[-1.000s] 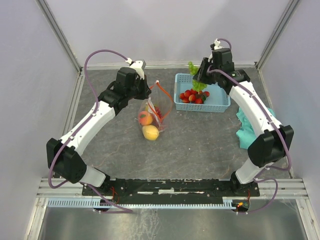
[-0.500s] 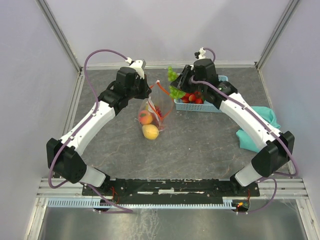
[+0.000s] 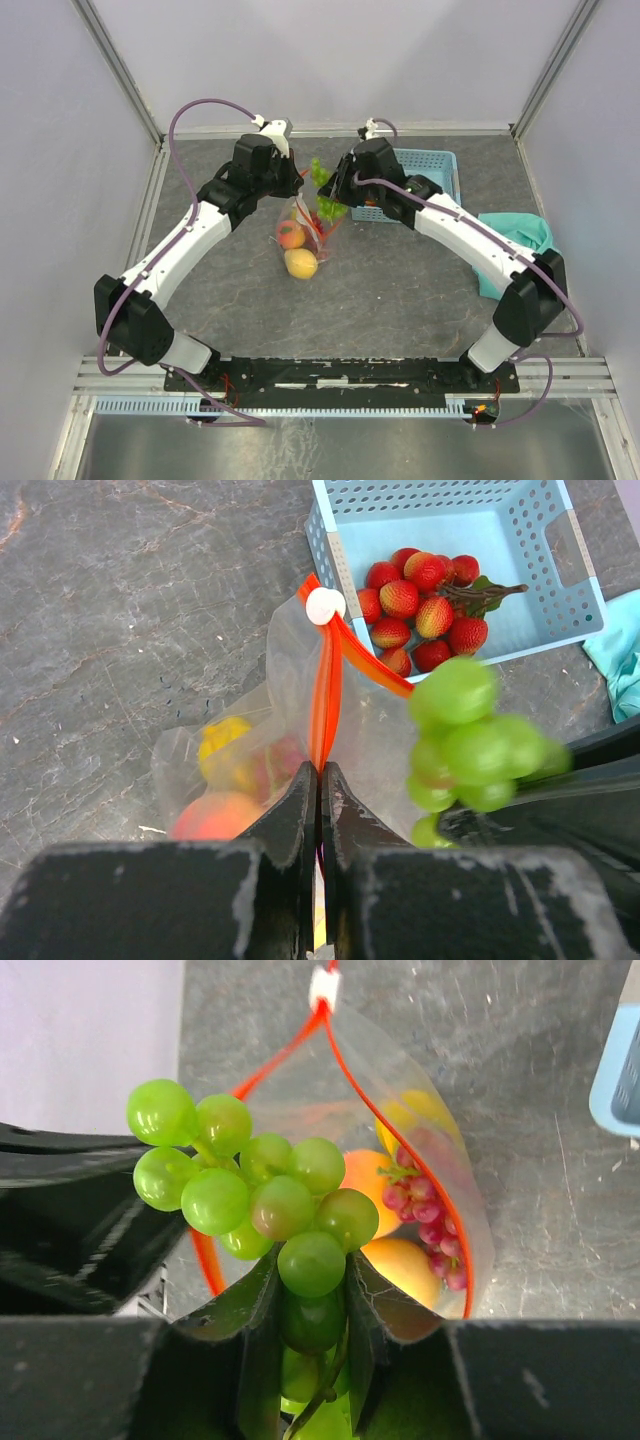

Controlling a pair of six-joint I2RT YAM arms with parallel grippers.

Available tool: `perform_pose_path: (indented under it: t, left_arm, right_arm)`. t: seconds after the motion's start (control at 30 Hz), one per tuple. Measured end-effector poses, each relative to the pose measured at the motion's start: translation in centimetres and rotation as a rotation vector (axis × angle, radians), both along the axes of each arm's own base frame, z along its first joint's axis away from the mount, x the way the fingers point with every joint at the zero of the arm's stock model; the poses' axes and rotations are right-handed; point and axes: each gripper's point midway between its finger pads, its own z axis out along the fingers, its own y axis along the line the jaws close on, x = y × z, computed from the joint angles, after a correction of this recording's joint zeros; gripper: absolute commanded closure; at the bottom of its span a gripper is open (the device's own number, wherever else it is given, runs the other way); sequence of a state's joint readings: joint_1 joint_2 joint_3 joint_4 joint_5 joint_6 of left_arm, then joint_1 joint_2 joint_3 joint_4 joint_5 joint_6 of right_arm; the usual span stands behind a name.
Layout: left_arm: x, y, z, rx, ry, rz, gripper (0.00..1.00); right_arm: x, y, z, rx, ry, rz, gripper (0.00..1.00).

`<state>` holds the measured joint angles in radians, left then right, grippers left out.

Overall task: Place the food in the zip-top bag and seal the zipper
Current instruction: Place the fake fruit in the zipper food storage bag.

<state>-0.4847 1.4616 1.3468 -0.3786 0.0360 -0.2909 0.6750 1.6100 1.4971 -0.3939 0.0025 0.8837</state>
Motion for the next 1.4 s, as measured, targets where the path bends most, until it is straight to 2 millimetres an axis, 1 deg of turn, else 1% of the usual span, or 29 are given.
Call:
perform_pose_path:
  t: [0.07,0.17,0.23,0.33,0.47,0.6,0.73,0.83,0.93,1.07,1.13,1.23,1.33,1.4]
  left_arm:
    - [0.0,0.0,0.0,0.0,0.0,0.0,0.97]
    - [0.0,0.0,0.0,0.0,-0.001,0.0,0.97]
    - [0.0,0.0,0.0,-0.001,-0.001,0.0,0.97]
    - [0.0,0.0,0.0,-0.001,-0.002,0.0,0.97]
    - [0.1,0.0,0.1,-0.002,-0.003,-0.001,0.97]
    - [0.0,-0.1,-0.1,-0.002,-0.001,-0.002,0.97]
    - [0.0,-0.1,-0.3,-0.002,0.002,-0.004,0.97]
    - [-0.1,-0.2,-0.3,-0.004,0.004,-0.009,0.97]
    - [-0.1,-0.2,-0.3,-0.005,0.005,-0.013,0.97]
    - [-0.2,-0.3,-0.3,-0.006,0.006,-0.015,0.97]
    - [-0.2,-0.2,-0.3,-0.007,0.004,-0.016,0.97]
    - [-0.2,-0.2,-0.2,-0.008,0.003,-0.016,0.97]
    - [-0.3,-0.2,-0.1,-0.008,0.001,-0.016,0.97]
    - [-0.3,-0.2,-0.1,-0.009,0.001,-0.016,0.97]
  right_arm:
    - [-0.3,0.2,-1.9,-0.024,0.036,0.004,0.74]
    - [-0.8,0.5,-4.2,-0.061,0.088,0.012,0.71]
    - [-1.0,0.6,-5.3,-0.081,0.114,0.017,0.7]
    - [-1.3,0.7,-6.8,-0.111,0.153,0.021,0.65]
    - [-1.6,0.5,-8.3,-0.143,0.197,0.009,0.56]
    - [-1.5,0.3,-9.4,-0.169,0.221,-0.008,0.45]
    - [-1.6,0.2,-9.7,-0.179,0.234,-0.008,0.36]
    - [-1.5,0.3,-9.6,-0.18,0.227,-0.003,0.32]
    - [-1.5,0.3,-9.5,-0.189,0.215,0.009,0.32]
    - [-1.3,0.1,-8.3,-0.213,0.169,0.043,0.33]
    - [-1.1,-0.1,-6.7,-0.227,0.122,0.068,0.32]
    - [-0.7,-0.6,-3.6,-0.234,0.036,0.098,0.33]
    - [-0.1,-1.5,-0.6,-0.245,-0.047,0.127,0.33]
    - [0.3,-2.2,0.5,-0.258,-0.083,0.14,0.33]
